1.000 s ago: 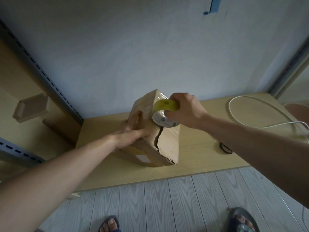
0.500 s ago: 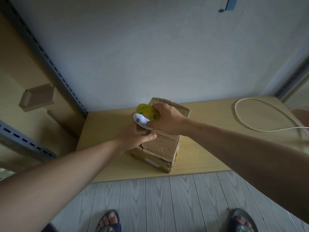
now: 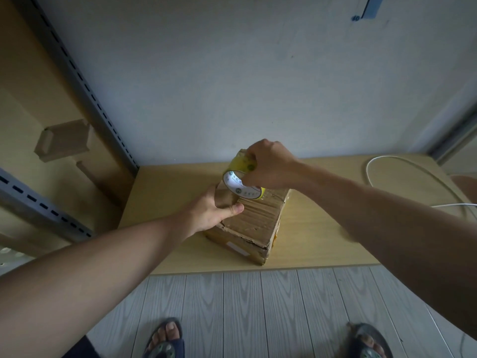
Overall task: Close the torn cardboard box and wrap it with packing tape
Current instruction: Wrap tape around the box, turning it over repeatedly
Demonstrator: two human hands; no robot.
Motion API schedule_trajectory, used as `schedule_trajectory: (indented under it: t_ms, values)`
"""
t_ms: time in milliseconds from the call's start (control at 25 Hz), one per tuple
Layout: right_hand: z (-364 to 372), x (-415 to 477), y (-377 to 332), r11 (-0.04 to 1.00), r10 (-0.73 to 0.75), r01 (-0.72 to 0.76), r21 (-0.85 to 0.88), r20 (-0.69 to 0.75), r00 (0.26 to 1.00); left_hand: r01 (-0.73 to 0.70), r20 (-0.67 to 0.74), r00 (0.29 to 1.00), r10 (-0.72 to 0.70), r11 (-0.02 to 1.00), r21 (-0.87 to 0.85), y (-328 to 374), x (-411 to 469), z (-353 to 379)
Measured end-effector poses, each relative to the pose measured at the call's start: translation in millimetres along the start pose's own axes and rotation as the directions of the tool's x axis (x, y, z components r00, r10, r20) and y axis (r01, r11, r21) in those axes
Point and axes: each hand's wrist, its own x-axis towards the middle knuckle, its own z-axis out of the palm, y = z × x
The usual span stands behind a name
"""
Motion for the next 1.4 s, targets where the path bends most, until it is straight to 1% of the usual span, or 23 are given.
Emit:
schedule_trajectory:
  t_ms: [200, 360, 400, 520, 600, 720, 800, 920, 1000, 1120, 1280, 1400]
  values:
    - [-3.6, -27.1, 17.6, 0.998, 0.011, -0.011, -0.062, 0.006, 1.0, -0.06, 0.006, 0.998, 0.061, 0.997, -0.053, 3.1, -2.8, 1.1]
    - [-9.6, -44.1, 33.8, 0.991, 0.029, -0.028, -0.132, 0.006, 1.0, 0.029, -0.011, 1.0, -0.028, 0.998, 0.055, -0.8, -0.4, 2.0]
    - [-11.2, -46.7, 39.2, 0.99, 0.047, -0.045, -0.137, 0.011, 0.999, 0.034, -0.016, 0.999, -0.033, 0.997, 0.073, -0.9, -0.7, 2.4]
    - [-13.4, -56.0, 52.0, 0.991, 0.054, -0.051, -0.126, 0.02, 0.998, 0.017, -0.019, 1.0, -0.015, 0.996, 0.086, -1.3, 0.3, 3.0]
    - [-13.2, -63.9, 55.7, 0.989, 0.022, -0.021, -0.145, 0.008, 1.0, 0.013, -0.019, 1.0, -0.011, 0.998, 0.063, -3.7, 1.4, 2.2]
    - [-11.7, -73.7, 65.8, 0.985, 0.024, -0.025, -0.172, -0.009, 1.0, -0.021, -0.008, 1.0, 0.021, 1.0, 0.013, -3.5, 2.5, 3.2]
    - [-8.3, -79.8, 74.3, 0.985, 0.044, -0.046, -0.169, -0.014, 0.999, -0.052, -0.009, 0.999, 0.052, 0.999, -0.002, -0.2, 3.1, 4.3]
    - [-5.4, -85.1, 83.6, 0.986, 0.108, -0.102, -0.131, 0.041, 0.993, -0.065, -0.006, 0.998, 0.065, 0.998, 0.021, 2.8, 4.7, 5.1]
    - [-6.0, -86.1, 89.2, 0.987, 0.12, -0.113, -0.118, 0.061, 0.991, -0.068, -0.002, 0.998, 0.068, 0.997, 0.028, 2.7, 5.6, 4.8]
    - [1.9, -88.5, 98.2, 0.983, 0.133, -0.123, -0.137, 0.065, 0.989, -0.062, 0.005, 0.998, 0.062, 0.998, 0.016, 5.4, 3.4, 4.7]
    - [13.8, -87.8, 108.3, 0.981, 0.118, -0.107, -0.163, 0.059, 0.991, 0.003, -0.004, 1.0, -0.003, 0.999, 0.046, -1.7, 7.8, 3.4]
    - [15.4, -85.3, 112.7, 0.983, 0.112, -0.102, -0.15, 0.059, 0.992, 0.042, -0.007, 0.999, -0.042, 0.997, 0.06, -9.1, 13.2, 3.0]
